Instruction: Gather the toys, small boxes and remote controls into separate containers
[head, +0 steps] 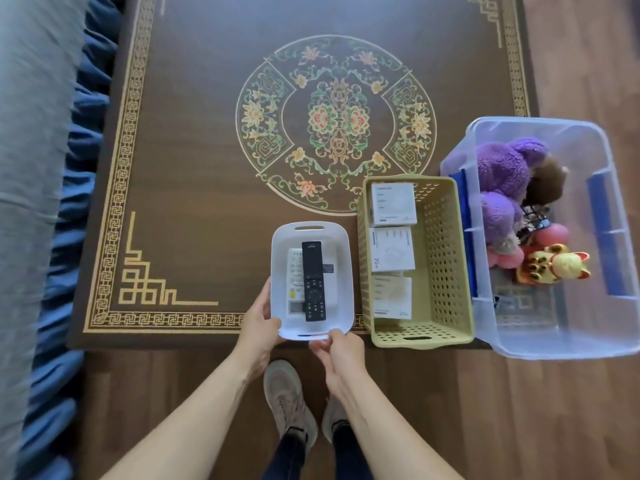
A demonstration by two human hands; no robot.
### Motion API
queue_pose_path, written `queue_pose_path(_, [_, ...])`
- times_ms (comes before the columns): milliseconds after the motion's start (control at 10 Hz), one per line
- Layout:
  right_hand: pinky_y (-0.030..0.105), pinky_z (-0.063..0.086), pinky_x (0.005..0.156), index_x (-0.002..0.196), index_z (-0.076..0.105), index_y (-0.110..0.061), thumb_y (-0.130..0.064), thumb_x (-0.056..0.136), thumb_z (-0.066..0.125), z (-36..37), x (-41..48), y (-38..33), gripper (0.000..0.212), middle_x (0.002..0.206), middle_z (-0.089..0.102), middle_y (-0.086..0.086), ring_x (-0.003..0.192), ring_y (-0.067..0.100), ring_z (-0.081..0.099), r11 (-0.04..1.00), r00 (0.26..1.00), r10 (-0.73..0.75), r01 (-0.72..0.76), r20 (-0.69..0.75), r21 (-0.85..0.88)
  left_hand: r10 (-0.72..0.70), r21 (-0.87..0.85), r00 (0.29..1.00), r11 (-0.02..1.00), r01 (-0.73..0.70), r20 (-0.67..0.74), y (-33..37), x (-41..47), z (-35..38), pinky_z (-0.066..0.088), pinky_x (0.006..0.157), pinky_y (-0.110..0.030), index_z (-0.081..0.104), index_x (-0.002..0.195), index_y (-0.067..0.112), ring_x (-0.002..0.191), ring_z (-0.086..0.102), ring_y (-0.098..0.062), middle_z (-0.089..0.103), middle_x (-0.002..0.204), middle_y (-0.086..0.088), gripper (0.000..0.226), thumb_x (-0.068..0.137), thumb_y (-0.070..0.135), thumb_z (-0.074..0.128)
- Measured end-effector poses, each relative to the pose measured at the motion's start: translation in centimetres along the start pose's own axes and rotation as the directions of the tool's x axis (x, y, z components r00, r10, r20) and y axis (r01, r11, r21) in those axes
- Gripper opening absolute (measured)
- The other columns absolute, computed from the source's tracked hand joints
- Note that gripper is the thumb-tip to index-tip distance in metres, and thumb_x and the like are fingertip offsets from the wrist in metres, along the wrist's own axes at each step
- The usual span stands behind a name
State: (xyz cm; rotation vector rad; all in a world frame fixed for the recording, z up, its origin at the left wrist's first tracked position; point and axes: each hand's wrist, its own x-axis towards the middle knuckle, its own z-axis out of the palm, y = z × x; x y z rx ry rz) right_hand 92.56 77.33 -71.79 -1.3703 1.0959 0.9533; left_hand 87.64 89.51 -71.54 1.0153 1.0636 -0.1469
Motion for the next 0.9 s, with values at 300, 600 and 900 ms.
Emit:
queue_pose_path(300, [0.028,0.056,0.073,0.124,0.052,-0.003,-0.004,0.099,0.042,0.3,1.5,-0.4,0.027,0.108,0.062,0.014,0.083,0.021,0.062,1.0,1.0,0.012,-0.012,0.015,0.002,0.004,0.01,0.999,1.0,-0.003,-0.043,-0.8,1.6,0.4,0.055,0.086,-0.052,0.05,0.134,0.042,0.118,0.057,-0.019,0.061,0.128,0.007,0.084,0.08,-0.022,0.047])
queue_pose_path(600, [0.032,0.056,0.08,0.128,0.048,-0.002,-0.008,0.1,0.043,-0.1,1.3,-0.7,0.029,0.101,0.059,0.017,0.077,0.019,0.061,0.999,0.999,0.033,-0.032,0.035,-0.023,-0.027,0.036,0.999,0.999,0.029,-0.038,-0.6,1.5,0.4,0.056,0.085,-0.048,0.045,0.137,0.044,0.117,0.057,-0.02,0.06,0.127,0.006,0.078,0.086,-0.015,0.05])
queue_pose_path(900, [0.037,0.055,0.092,0.144,0.034,-0.002,-0.017,0.101,0.043,-3.1,-4.5,0.9,0.046,0.125,0.057,0.022,0.107,0.03,0.063,0.986,0.996,0.006,0.01,0.092,-0.167,-0.058,0.029,0.987,0.998,0.063,-0.148,-0.6,-3.9,-0.1,0.04,0.105,-0.049,0.027,0.148,0.033,0.136,0.039,-0.024,0.034,0.153,-0.004,0.065,0.096,-0.003,0.043])
